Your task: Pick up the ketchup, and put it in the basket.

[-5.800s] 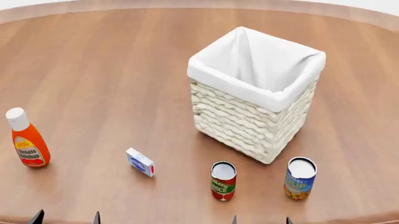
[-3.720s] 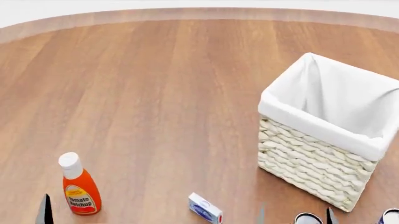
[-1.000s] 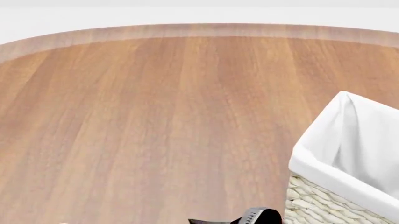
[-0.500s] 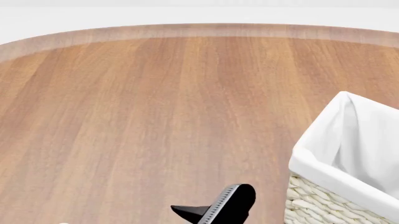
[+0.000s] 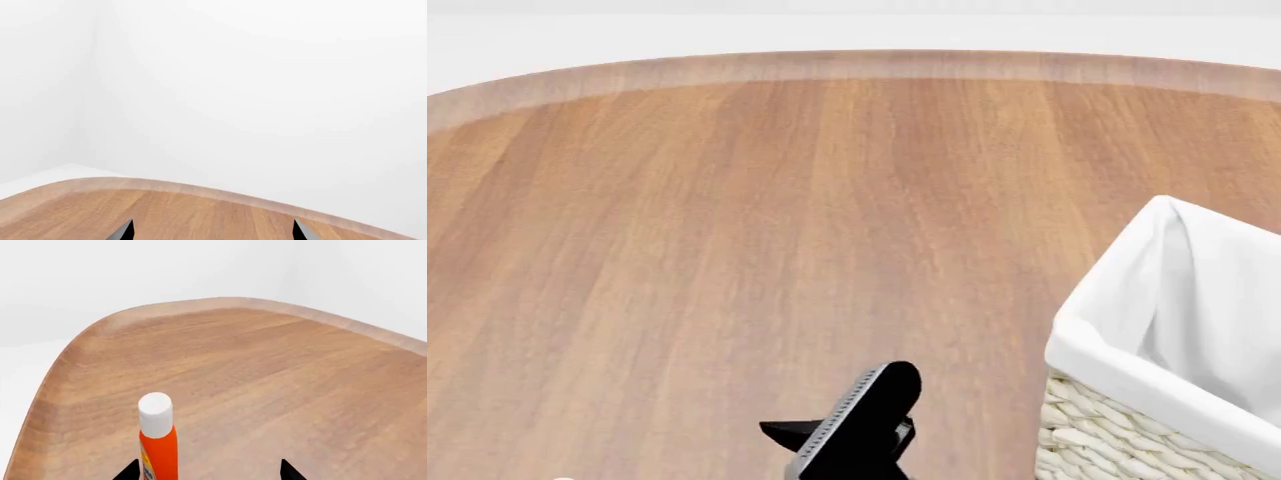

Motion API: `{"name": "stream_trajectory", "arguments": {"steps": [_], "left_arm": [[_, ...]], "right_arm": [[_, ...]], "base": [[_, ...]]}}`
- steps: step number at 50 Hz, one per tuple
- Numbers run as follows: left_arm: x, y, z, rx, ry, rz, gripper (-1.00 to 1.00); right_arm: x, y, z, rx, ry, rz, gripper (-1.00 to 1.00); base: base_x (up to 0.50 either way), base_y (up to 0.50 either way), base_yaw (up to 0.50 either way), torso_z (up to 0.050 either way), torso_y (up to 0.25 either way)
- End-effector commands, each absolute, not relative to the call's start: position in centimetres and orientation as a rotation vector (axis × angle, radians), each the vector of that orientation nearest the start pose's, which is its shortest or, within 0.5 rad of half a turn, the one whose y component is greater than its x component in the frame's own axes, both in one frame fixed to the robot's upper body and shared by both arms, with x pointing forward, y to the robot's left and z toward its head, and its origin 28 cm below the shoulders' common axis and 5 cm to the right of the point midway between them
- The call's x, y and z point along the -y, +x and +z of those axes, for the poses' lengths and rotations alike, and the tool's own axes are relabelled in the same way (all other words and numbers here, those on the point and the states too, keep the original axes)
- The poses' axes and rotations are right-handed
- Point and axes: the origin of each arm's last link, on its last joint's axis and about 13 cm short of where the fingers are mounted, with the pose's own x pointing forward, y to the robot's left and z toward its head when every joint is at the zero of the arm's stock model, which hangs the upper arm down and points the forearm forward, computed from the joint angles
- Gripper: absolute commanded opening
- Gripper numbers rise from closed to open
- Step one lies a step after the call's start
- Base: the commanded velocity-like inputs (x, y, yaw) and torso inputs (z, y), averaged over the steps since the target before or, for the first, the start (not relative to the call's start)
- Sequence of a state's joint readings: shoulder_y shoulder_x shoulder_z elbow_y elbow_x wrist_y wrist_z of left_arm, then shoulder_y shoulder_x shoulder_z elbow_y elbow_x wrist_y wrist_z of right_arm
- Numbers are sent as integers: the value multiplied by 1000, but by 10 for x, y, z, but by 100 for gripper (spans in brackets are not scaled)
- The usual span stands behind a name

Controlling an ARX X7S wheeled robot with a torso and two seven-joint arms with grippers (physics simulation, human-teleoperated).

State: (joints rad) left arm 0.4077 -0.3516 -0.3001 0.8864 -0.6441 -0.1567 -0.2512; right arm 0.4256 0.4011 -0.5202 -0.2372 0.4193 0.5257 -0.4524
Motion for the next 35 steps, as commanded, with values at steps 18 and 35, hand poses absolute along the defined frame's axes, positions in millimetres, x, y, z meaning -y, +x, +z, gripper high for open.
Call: {"name": "stream_trajectory", "arguments": {"steps": [18, 35], "left_arm": [[-267, 114, 145, 333, -198, 100, 100], [-264, 112, 146, 335, -205, 89, 100]], "right_arm": [[55, 284, 100, -170, -177, 1059, 100], [42, 293, 103, -172, -176, 1091, 100]], "base": [[0, 0, 0, 0, 0], [0, 0, 0, 0, 0]]}}
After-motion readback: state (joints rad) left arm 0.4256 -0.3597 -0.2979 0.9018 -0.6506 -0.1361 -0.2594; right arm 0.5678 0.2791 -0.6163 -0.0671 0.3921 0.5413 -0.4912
